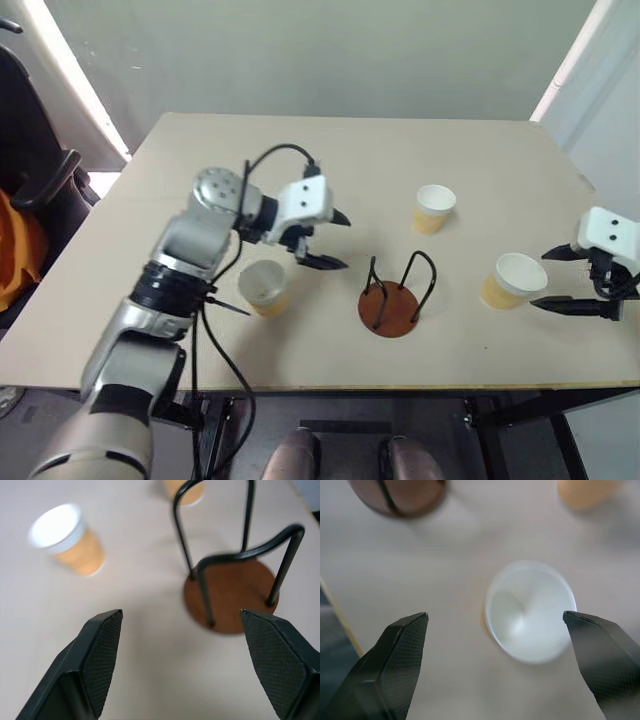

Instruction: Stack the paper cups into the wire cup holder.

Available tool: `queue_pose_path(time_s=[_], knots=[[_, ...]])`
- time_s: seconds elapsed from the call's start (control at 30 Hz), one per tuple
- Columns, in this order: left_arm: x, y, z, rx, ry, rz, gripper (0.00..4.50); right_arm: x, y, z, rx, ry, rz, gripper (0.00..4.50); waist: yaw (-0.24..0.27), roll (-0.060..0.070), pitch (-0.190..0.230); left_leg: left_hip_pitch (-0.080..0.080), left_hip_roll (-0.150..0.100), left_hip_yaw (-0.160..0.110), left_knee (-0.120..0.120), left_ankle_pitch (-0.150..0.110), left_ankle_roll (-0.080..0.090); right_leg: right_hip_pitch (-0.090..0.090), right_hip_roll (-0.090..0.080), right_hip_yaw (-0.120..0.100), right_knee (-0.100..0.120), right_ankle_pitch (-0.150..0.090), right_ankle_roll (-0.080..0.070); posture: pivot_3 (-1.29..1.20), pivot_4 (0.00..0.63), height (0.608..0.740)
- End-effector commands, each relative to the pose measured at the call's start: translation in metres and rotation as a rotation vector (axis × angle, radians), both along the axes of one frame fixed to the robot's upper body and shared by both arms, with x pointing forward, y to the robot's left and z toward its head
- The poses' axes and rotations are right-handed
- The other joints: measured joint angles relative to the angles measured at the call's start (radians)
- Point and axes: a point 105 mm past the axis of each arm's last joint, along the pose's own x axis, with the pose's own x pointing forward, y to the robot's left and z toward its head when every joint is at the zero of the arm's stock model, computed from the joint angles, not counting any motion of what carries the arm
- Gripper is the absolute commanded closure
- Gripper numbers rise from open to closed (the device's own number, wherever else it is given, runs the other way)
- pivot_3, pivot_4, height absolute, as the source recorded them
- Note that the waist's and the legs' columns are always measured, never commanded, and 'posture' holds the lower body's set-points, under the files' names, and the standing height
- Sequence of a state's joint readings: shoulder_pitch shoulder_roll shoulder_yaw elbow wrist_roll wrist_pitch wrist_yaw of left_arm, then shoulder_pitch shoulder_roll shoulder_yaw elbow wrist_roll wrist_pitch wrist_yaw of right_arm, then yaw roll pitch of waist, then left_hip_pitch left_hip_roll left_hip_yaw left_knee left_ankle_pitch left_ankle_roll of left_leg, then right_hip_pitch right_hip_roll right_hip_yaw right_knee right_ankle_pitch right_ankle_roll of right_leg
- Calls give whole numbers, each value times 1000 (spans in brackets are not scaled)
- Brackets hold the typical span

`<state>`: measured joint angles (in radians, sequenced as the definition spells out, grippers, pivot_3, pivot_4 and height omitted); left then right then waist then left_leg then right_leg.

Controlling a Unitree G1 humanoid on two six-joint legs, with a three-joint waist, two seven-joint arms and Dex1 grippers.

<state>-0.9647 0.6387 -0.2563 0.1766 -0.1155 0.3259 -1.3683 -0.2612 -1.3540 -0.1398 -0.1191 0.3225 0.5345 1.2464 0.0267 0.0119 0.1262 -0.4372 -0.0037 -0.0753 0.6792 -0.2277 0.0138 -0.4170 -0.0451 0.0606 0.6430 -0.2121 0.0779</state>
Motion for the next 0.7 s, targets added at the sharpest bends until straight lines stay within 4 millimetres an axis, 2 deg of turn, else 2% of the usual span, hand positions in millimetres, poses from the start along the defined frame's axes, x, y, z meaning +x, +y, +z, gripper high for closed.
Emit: queue_pose_path(time_s=[0.03, 0.1, 0.2, 0.3, 0.53, 0.67, 0.7], knots=[[-17, 3, 39, -127, 30, -32, 130, 8, 3, 9, -4, -53, 27, 0, -2, 0, 0, 0, 0, 0, 0, 0, 0, 0, 0, 0, 0, 0, 0, 0, 150, 740], [-36, -3, 52, -189, 78, -103, 19, 12, 6, 6, 10, -53, 41, 0, 0, -1, 0, 0, 0, 0, 0, 0, 0, 0, 0, 0, 0, 0, 0, 0, 150, 740], [-46, -9, 59, -200, 56, -116, 19, 16, 8, 2, 31, -47, 49, 0, 3, 0, 0, -1, 0, 0, 1, -1, 1, 0, -1, -1, -1, 0, 0, 0, 150, 740], [-59, -7, 61, -191, 55, -146, 19, 17, 9, -2, 36, -24, 62, 0, 0, 0, 0, 0, 0, 0, 0, -1, 0, 0, -1, -1, -1, 0, -1, 0, 150, 740], [-63, -3, 57, -169, 46, -108, 19, 21, 11, -14, 20, 25, 83, 0, -7, 0, 0, 2, 0, 0, -1, -1, -1, 0, -1, -1, 0, -1, -3, 0, 150, 740], [-67, 1, 55, -158, 42, -90, 19, 35, 11, -27, 1, 6, 54, 0, -9, 0, 0, 2, 1, 0, -1, -1, -1, 0, -1, -1, 0, 0, -4, 0, 150, 740], [-67, 2, 55, -151, 40, -80, 0, 38, 11, -29, -4, 2, 48, 372, -10, 0, 0, 2, 1, 0, -1, -1, -1, 0, -1, -1, 0, 0, -4, 0, 150, 740]])
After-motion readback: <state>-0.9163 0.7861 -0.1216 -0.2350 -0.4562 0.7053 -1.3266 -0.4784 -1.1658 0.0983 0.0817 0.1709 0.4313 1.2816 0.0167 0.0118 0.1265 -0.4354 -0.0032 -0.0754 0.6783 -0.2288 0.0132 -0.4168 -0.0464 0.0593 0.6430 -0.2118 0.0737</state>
